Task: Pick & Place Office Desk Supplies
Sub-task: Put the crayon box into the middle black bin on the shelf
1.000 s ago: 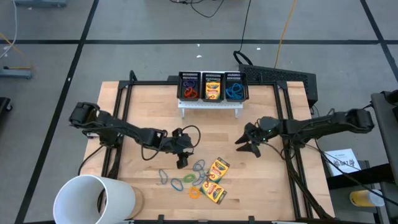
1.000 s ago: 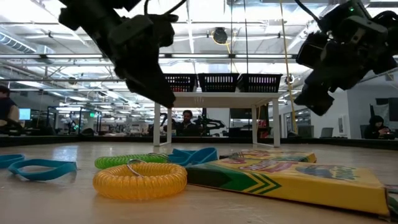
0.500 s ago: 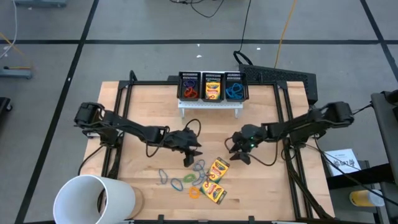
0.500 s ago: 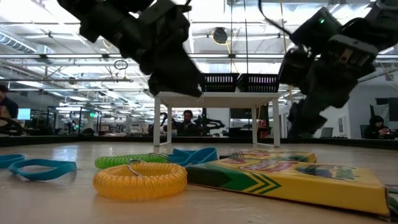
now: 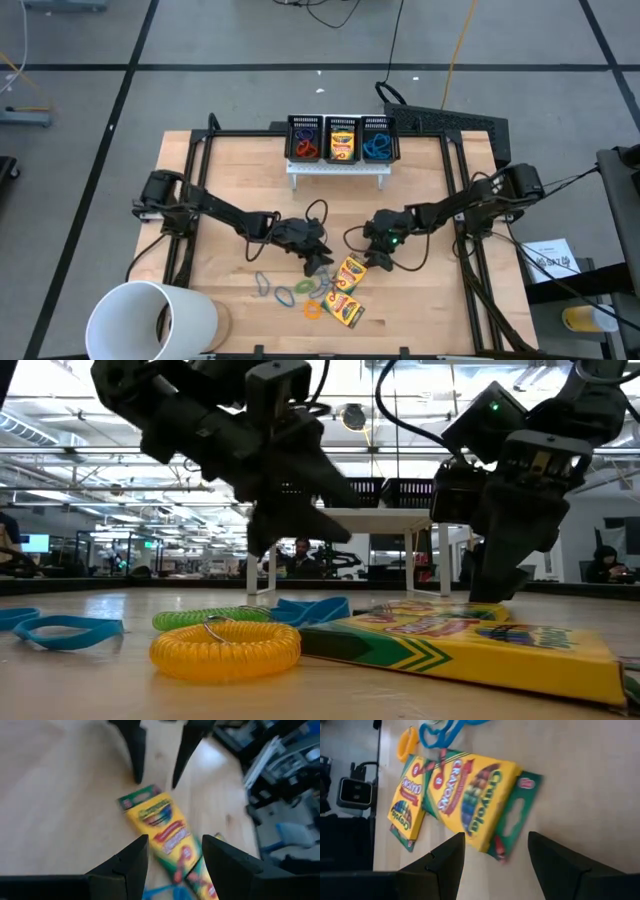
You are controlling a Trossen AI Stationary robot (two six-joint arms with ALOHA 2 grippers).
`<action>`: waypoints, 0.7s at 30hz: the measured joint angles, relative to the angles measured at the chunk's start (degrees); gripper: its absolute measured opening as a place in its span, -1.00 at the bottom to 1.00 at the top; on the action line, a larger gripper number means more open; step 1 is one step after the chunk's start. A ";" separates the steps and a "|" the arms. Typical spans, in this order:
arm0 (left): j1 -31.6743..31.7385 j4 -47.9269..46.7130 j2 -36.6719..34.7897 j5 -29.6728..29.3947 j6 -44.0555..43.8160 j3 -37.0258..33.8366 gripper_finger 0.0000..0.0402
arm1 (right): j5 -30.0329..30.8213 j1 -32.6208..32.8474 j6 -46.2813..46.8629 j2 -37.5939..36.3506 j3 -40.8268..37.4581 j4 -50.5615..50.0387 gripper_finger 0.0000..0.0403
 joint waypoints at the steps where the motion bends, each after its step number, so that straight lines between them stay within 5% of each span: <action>1: -0.27 1.40 0.66 0.08 -0.77 0.04 -0.05 | -0.01 0.57 0.00 0.36 0.39 -0.08 0.03; 12: -2.26 9.23 4.93 2.84 -2.30 0.11 -0.05 | -1.74 2.97 -0.48 3.65 3.31 2.05 0.03; 21: -2.09 8.75 5.08 -2.77 -0.29 0.11 -0.05 | -1.90 2.84 -7.59 3.26 3.35 5.69 0.03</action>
